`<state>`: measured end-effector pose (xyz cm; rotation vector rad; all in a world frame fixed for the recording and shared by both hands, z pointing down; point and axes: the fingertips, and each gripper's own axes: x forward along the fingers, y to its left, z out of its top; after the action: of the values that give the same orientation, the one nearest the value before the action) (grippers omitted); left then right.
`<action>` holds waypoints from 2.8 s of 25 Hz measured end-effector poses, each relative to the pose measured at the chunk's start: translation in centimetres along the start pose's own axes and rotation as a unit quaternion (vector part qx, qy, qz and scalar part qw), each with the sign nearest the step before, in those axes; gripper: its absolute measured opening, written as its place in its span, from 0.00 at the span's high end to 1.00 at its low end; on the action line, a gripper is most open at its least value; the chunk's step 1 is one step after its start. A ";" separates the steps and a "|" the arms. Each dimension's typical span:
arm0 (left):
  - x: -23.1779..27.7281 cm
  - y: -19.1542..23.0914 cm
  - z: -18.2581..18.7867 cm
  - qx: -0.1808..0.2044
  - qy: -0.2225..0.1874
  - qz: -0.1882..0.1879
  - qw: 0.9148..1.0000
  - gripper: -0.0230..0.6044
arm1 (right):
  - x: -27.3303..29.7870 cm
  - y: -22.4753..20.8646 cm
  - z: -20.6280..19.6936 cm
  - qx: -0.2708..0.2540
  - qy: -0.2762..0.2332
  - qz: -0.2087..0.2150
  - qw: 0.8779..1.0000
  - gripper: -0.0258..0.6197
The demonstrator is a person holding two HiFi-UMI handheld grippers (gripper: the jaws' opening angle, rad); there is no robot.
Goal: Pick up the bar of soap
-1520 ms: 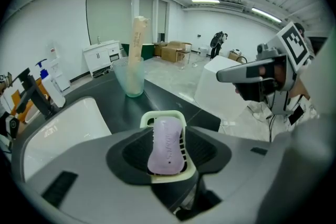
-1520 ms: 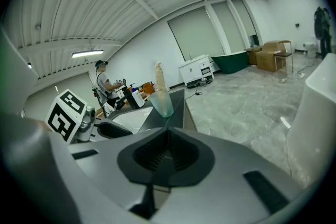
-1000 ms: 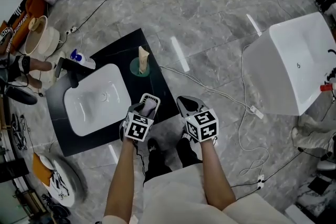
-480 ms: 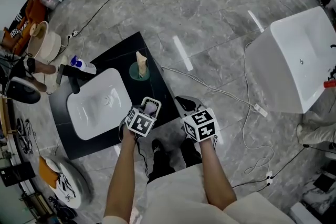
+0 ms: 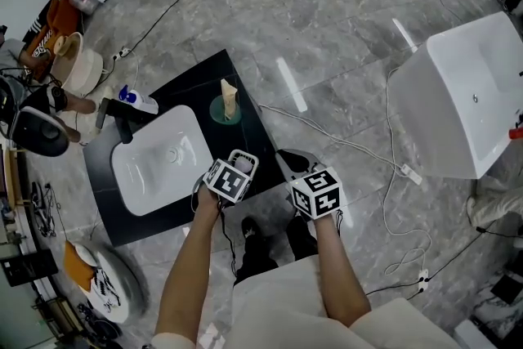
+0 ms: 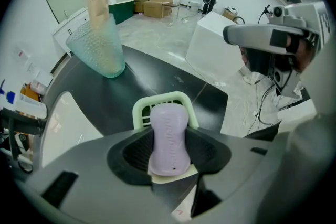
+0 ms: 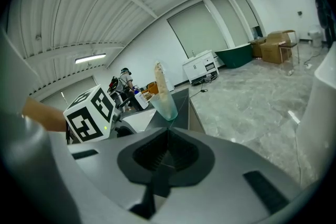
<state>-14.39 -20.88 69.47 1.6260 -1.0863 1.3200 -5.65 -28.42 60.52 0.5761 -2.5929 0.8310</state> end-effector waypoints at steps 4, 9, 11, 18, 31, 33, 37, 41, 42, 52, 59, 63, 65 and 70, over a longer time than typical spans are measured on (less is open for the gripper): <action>0.0 -0.2 0.0 0.001 -0.006 0.000 1.000 0.66 | -0.6 -0.1 -0.3 -0.003 -0.006 -0.008 1.000 0.95; -0.1 0.2 0.1 -0.003 -0.014 0.017 1.000 0.66 | -2.4 -1.6 0.8 0.044 -0.049 -0.024 0.998 0.95; -0.1 0.3 0.3 0.000 -0.013 0.017 1.000 0.66 | -3.0 -2.0 1.0 0.045 -0.055 -0.031 0.997 0.95; -0.3 0.3 0.3 0.036 -0.045 0.017 0.998 0.66 | -5.0 -2.9 1.4 0.043 -0.080 -0.059 0.994 0.95; -0.9 0.4 -0.1 0.016 -0.116 0.046 0.992 0.66 | -7.8 -4.0 1.4 0.054 -0.118 -0.092 0.987 0.95; -1.2 0.7 -0.1 0.003 -0.137 0.053 0.989 0.66 | -8.1 -4.3 1.1 0.061 -0.125 -0.101 0.985 0.95; -2.5 1.1 0.5 -0.019 -0.177 0.066 0.982 0.66 | -8.3 -4.2 1.2 0.056 -0.127 -0.105 0.985 0.95; -3.5 1.3 0.8 -0.049 -0.218 0.073 0.972 0.66 | -8.5 -3.7 1.2 0.039 -0.123 -0.107 0.986 0.95; -3.7 1.1 0.9 -0.057 -0.228 0.074 0.969 0.66 | -8.6 -3.8 1.1 0.038 -0.123 -0.109 0.986 0.95; -6.3 0.6 1.1 -0.095 -0.305 0.072 0.945 0.66 | -9.4 -2.6 0.8 0.035 -0.130 -0.134 0.982 0.95; -9.6 -1.5 0.5 -0.079 -0.341 0.054 0.935 0.66 | -9.5 -0.7 -2.0 0.027 -0.102 -0.156 0.982 0.95; -10.9 -2.1 -0.8 -0.090 -0.357 0.041 0.929 0.66 | -9.6 0.9 -2.9 0.045 -0.106 -0.161 0.980 0.95; -11.4 -2.2 -1.5 -0.098 -0.363 0.035 0.926 0.66 | -9.2 2.0 -3.1 0.046 -0.108 -0.163 0.980 0.95; -12.8 -2.8 -3.1 -0.105 -0.377 0.021 0.920 0.66 | -8.1 4.9 -4.1 0.047 -0.107 -0.160 0.980 0.95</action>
<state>-14.12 -15.16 57.29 1.9966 -1.6457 0.5436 -0.19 -20.05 57.75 1.1321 -2.5547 0.8242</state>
